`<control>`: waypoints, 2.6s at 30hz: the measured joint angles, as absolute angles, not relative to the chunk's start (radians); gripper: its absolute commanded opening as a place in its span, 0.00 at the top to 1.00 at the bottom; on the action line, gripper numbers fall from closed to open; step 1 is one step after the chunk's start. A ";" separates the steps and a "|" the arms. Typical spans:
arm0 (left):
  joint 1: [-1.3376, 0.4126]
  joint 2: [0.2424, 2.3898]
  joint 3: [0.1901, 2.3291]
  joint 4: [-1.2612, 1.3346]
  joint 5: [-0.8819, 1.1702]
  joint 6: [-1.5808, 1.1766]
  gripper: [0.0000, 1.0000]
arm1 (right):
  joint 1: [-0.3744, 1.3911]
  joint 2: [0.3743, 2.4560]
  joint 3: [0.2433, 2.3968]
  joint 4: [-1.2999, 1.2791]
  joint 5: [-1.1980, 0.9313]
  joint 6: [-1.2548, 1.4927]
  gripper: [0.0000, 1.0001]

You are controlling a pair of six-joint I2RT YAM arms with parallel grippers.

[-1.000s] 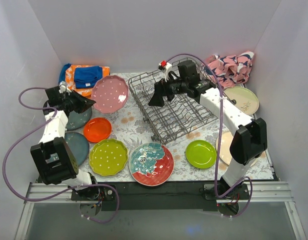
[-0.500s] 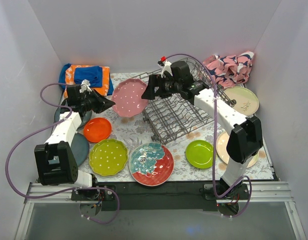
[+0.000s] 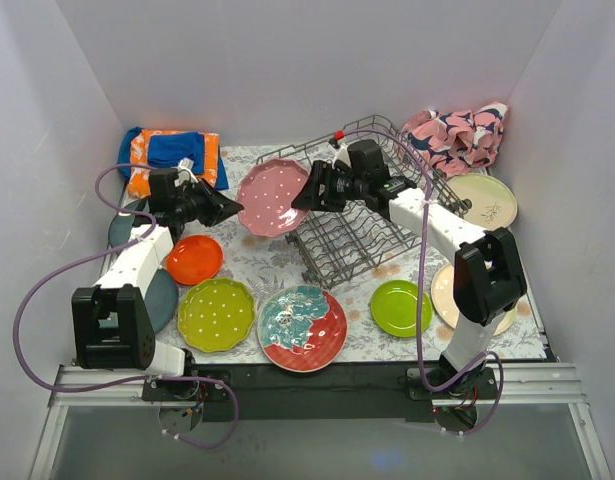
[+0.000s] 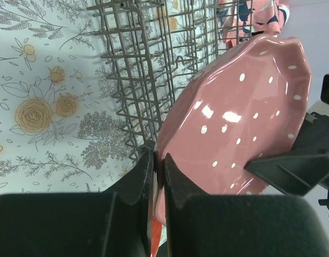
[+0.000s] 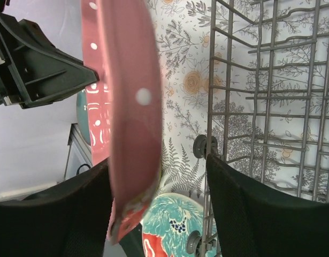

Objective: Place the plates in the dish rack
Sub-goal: Pass the plate from the left arm to the right, then pass the plate from the right arm to the left

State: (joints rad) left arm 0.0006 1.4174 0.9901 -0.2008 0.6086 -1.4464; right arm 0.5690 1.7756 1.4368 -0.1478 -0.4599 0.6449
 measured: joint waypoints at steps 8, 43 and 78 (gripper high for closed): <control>-0.045 1.417 0.974 -0.179 0.583 -1.452 1.00 | 0.550 1.734 1.336 -0.023 -0.495 0.735 0.98; -0.276 1.367 1.008 0.001 0.902 -1.454 0.39 | 0.271 1.394 0.888 0.566 -0.925 0.920 0.99; -0.384 1.451 1.060 -0.032 0.928 -1.388 0.59 | 0.223 1.411 0.867 0.613 -0.920 0.927 0.99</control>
